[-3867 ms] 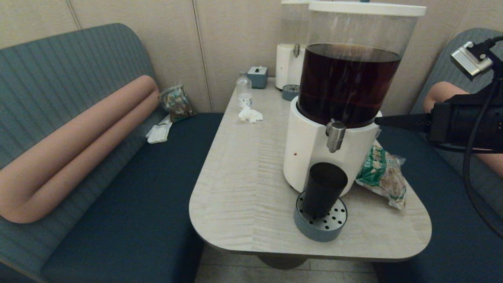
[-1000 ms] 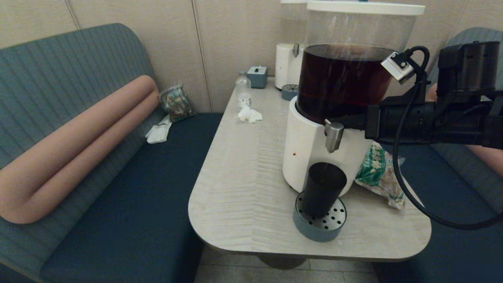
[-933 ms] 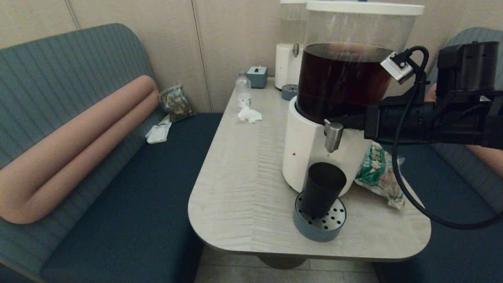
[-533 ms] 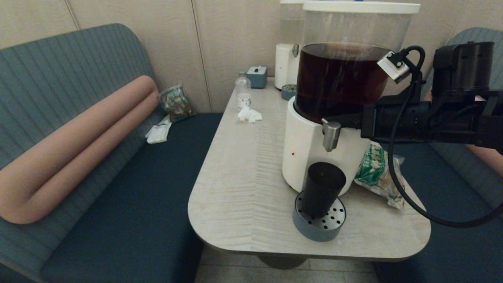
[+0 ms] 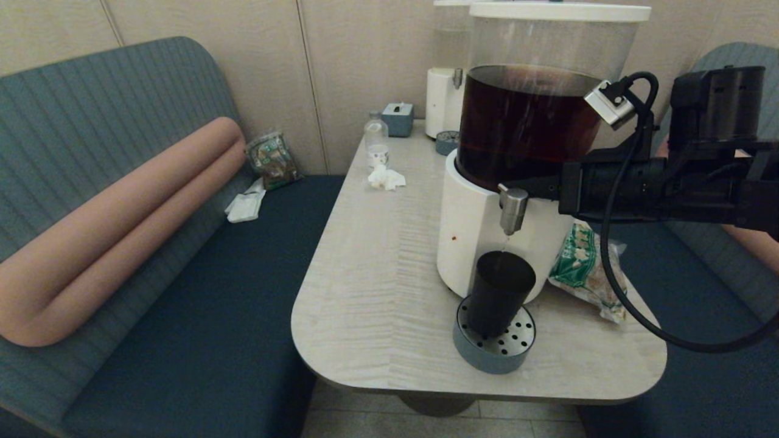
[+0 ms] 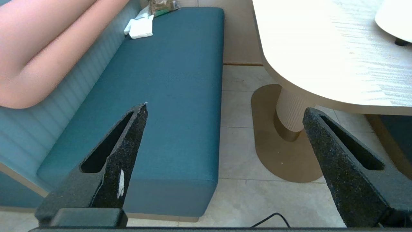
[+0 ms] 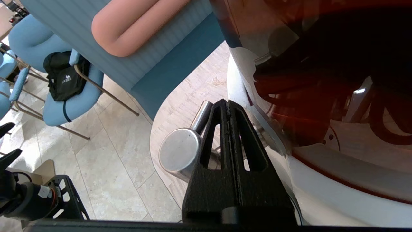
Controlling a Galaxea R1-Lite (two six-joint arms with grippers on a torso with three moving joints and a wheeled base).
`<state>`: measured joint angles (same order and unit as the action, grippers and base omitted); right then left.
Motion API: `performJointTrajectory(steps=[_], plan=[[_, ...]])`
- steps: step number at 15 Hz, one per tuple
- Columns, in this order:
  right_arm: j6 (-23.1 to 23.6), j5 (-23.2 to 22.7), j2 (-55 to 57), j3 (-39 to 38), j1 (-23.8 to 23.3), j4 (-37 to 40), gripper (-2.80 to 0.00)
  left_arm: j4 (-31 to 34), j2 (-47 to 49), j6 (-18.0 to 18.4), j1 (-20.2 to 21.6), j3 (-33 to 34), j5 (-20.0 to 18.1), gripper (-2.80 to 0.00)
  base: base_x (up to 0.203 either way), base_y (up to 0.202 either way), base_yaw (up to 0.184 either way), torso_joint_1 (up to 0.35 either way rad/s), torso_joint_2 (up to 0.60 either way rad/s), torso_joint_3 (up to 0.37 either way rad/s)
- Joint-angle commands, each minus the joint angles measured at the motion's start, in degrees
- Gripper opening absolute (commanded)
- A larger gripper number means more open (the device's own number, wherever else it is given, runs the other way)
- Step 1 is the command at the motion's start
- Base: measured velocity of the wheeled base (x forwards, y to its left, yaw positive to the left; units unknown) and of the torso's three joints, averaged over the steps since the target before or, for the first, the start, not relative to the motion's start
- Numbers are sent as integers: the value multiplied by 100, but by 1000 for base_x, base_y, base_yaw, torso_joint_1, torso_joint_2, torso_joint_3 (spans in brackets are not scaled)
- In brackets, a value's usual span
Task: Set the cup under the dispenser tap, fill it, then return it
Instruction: Turn on the faucet
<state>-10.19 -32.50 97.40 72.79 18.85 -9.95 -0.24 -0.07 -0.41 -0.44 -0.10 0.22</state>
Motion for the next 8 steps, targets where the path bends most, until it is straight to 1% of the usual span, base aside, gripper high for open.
performJointTrajectory(steps=[1,8], plan=[[0,-5,-55,-26,-38,2,-280,-2,7,-2,0,1,4,0,0,0,0,0,0,0],[-17,23,-381,-196,-326,10,-280,-2,7,-2,0,1,4,0,0,0,0,0,0,0]])
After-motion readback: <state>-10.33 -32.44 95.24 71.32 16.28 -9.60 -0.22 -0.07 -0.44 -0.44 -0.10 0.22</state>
